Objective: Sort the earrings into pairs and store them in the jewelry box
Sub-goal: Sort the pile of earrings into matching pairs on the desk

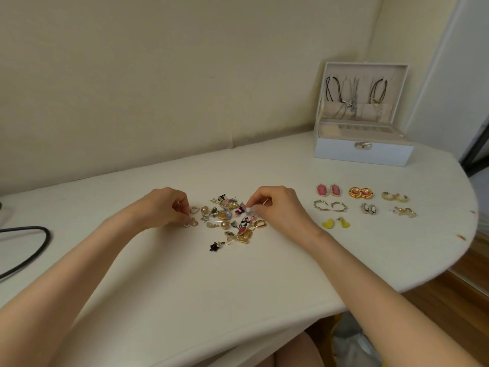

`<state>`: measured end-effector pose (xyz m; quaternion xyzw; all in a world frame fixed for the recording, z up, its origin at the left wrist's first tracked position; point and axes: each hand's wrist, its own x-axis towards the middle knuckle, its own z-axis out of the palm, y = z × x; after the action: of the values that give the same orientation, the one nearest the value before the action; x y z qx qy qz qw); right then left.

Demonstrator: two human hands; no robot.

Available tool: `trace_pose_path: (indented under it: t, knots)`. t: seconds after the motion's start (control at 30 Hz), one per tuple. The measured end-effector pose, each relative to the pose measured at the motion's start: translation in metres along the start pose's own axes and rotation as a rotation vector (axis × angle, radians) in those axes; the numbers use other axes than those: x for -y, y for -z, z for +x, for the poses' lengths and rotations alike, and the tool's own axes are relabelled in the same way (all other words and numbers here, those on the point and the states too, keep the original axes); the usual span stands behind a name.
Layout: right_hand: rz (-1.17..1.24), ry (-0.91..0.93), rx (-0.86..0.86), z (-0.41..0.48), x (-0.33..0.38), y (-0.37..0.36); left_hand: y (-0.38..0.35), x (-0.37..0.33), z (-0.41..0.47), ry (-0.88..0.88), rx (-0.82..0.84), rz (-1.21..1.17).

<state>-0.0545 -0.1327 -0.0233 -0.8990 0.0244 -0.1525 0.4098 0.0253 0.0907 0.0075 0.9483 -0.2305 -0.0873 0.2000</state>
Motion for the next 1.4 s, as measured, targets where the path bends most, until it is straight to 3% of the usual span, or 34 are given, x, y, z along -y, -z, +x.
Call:
trace_pose_path:
  t: [0.17, 0.47, 0.67, 1.03, 1.17, 1.3, 1.4]
  knots:
    - [0.004, 0.001, 0.014, -0.001, 0.000, 0.000, -0.011, -0.005, 0.006, -0.114, -0.169, -0.012]
    - [-0.043, -0.005, 0.011, 0.001, -0.005, 0.003, -0.022, -0.008, 0.007, -0.188, -0.188, 0.044]
    - [-0.082, 0.008, -0.018, 0.015, -0.002, 0.003, -0.016, -0.013, 0.004, -0.170, -0.335, -0.127]
    - [-0.132, -0.118, 0.067, 0.056, 0.009, -0.027, -0.016, -0.012, 0.004, -0.178, -0.260, -0.255]
    - [0.042, -0.175, 0.080, 0.053, 0.009, -0.017, -0.017, -0.013, 0.004, -0.172, -0.238, -0.280]
    - [0.437, -0.360, 0.142, 0.048, 0.014, 0.000, -0.017, -0.013, 0.004, -0.168, -0.227, -0.301]
    - [0.676, -0.394, 0.223, 0.042, 0.016, 0.010, -0.017, -0.015, 0.003, -0.180, -0.221, -0.310]
